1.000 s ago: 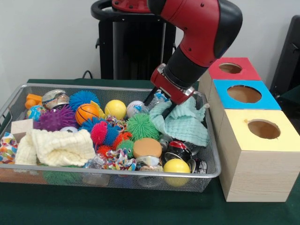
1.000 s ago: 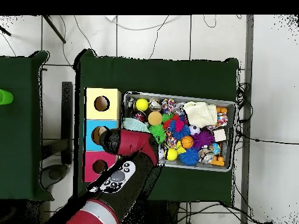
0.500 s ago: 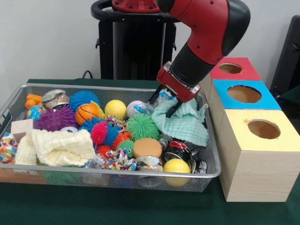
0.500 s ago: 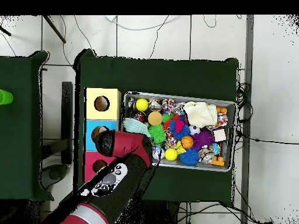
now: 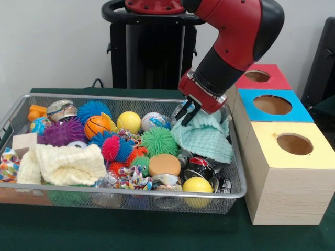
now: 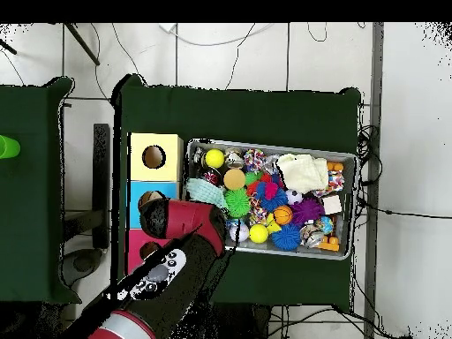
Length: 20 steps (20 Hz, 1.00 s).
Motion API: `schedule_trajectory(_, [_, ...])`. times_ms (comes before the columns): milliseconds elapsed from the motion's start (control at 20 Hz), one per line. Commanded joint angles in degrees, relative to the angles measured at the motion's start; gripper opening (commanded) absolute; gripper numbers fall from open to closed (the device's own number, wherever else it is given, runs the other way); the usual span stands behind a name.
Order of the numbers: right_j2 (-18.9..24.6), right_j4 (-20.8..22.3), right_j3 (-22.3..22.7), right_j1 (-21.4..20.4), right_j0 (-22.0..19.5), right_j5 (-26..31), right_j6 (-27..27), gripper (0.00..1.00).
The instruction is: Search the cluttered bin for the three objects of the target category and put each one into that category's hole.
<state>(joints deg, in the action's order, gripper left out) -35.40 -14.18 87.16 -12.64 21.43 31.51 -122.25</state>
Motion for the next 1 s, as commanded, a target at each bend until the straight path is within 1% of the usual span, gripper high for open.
schedule_trajectory(50, [6.8, -0.8, 3.2, 3.5, 0.0, -2.3, -11.2, 0.0])
schedule_trajectory(500, [6.9, -0.6, 3.5, 3.4, -0.2, -2.9, -10.9, 0.0])
schedule_trajectory(600, [6.8, -0.5, 4.2, 3.1, -0.1, -5.2, -11.2, 0.0])
schedule_trajectory(700, [7.1, -0.2, 4.7, 2.0, -0.7, -5.5, -10.3, 0.0])
schedule_trajectory(750, [7.1, 0.0, 5.1, 0.7, -1.5, -4.7, -9.2, 0.0])
schedule_trajectory(800, [6.9, 0.2, 5.0, -0.9, -2.0, -2.5, -8.0, 0.0])
schedule_trajectory(900, [5.5, 0.8, 3.6, -5.1, -3.0, 4.8, -5.2, 0.0])
schedule_trajectory(1000, [3.9, 1.5, 0.1, -8.7, -4.1, 13.5, -2.5, 0.0])
